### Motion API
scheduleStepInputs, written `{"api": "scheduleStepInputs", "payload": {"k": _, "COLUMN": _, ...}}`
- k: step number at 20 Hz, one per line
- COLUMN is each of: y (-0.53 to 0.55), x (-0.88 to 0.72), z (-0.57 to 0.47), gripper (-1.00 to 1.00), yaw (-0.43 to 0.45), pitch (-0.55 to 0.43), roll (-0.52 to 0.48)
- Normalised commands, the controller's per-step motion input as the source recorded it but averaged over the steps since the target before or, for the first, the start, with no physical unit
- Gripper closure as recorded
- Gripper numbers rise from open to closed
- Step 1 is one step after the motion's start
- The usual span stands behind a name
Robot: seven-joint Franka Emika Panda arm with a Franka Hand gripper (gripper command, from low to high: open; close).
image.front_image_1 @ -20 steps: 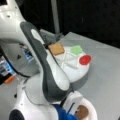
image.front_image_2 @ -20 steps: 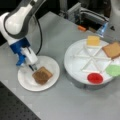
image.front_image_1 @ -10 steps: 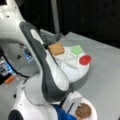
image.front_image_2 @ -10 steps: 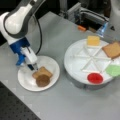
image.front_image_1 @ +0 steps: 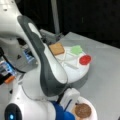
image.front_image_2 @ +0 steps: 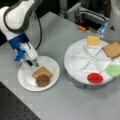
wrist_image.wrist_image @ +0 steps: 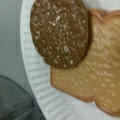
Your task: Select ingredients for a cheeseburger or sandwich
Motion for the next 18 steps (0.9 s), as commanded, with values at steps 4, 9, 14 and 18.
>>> {"api": "scheduleStepInputs", "payload": {"k": 4, "y": 0.43, "x": -0.3, "z": 0.24, "gripper": -1.0, "yaw": -0.1, "pitch": 0.123, "roll": -0.48}}
{"api": "scheduleStepInputs", "payload": {"k": 9, "y": 0.51, "x": -0.27, "z": 0.05, "gripper": -1.0, "yaw": -0.075, "pitch": -0.062, "roll": -0.55}}
{"api": "scheduleStepInputs", "payload": {"k": 14, "y": 0.53, "x": -0.5, "z": 0.02, "gripper": -1.0, "yaw": -0.16, "pitch": -0.129, "roll": -0.575}}
{"api": "scheduleStepInputs", "payload": {"k": 18, "y": 0.56, "x": -0.81, "z": 0.2, "gripper": -1.0, "yaw": -0.27, "pitch": -0.107, "roll": -0.598}}
